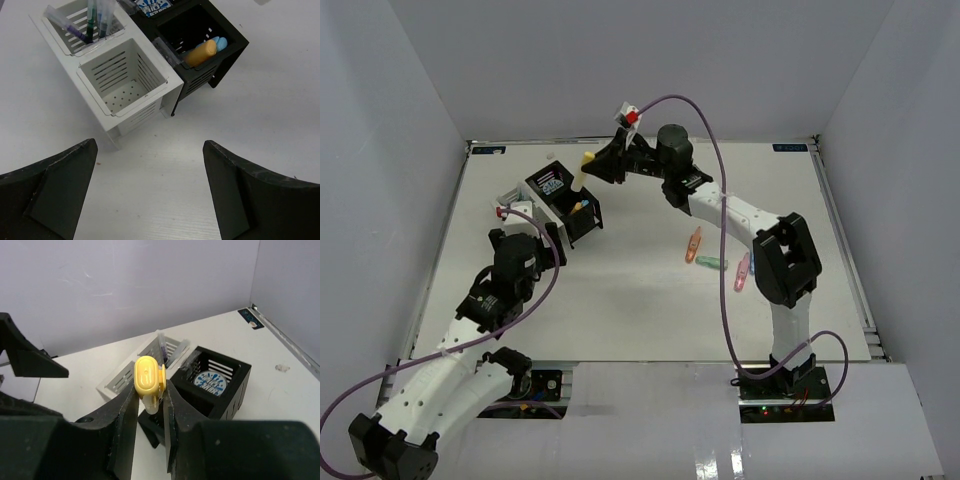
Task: Sort the stationery into containers
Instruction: Place the pen in the storage box.
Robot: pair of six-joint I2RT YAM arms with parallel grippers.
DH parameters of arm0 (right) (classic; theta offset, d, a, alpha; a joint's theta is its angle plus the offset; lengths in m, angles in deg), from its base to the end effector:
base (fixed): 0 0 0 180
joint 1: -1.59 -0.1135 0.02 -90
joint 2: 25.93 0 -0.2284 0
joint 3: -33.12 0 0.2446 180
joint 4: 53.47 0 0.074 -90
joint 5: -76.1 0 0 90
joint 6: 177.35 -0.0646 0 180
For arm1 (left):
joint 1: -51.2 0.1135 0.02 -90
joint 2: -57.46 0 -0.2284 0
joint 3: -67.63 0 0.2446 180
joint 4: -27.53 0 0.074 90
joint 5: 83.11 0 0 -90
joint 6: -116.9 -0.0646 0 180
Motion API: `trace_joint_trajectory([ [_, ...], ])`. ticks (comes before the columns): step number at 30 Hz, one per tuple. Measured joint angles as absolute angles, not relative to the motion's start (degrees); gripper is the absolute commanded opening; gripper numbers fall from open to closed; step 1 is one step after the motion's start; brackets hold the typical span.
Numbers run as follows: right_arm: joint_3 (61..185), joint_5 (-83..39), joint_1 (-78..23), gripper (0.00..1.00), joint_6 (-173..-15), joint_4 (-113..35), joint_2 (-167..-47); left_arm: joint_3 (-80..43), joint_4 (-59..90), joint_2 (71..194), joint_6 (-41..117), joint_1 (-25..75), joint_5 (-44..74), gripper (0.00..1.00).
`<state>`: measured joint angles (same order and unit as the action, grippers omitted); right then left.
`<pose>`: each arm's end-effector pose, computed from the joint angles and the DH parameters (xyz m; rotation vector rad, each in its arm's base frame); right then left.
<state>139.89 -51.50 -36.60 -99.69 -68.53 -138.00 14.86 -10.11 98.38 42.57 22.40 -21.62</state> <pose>0.3472 0.3233 0.3238 -0.8855 1.2683 1.1680 0.1941 -0.0715 0.2564 -0.0854 1.9612 -0.0044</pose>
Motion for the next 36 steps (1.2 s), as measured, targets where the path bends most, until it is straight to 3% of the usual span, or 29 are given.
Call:
trace_joint_trajectory([
  [4, 145.27, -51.37, -37.11, 0.09, -100.78, -71.2, -144.12, 15.0, -10.02, 98.12, 42.85, 23.54, -21.62, 0.98],
  [10, 149.01, -50.82, -37.87, 0.22, -101.48, -72.62, -151.6, 15.21, -9.98, 98.1, 42.87, 24.26, -21.01, 0.98],
  [14, 149.88, -50.01, -38.31, 0.51, -101.89, -72.79, -155.51, 15.21, -9.98, 98.1, 42.87, 24.5, -20.66, 0.98],
  [17, 149.84, -49.36, -38.35, 0.65, -101.61, -72.31, -156.97, 15.26, -9.96, 98.03, 42.87, 24.52, -20.33, 0.98],
  [19, 149.79, -48.92, -38.42, 0.73, -101.32, -72.27, -157.08, 15.26, -9.96, 97.84, 42.87, 24.54, -20.13, 0.98],
  [22, 148.7, -48.33, -38.53, 0.75, -100.56, -72.44, -155.79, 15.26, -9.94, 97.49, 42.85, 24.61, -19.8, 0.98],
  [28, 134.17, -44.73, -38.31, 0.88, -97.43, -71.48, -141.46, 15.28, -9.74, 96.87, 42.85, 24.78, -18.84, 0.98],
  [36, 112.2, -30.28, -34.85, 0.93, -90.68, -63.37, -112.8, 15.28, -9.26, 96.74, 42.63, 24.8, -15.43, 0.98],
])
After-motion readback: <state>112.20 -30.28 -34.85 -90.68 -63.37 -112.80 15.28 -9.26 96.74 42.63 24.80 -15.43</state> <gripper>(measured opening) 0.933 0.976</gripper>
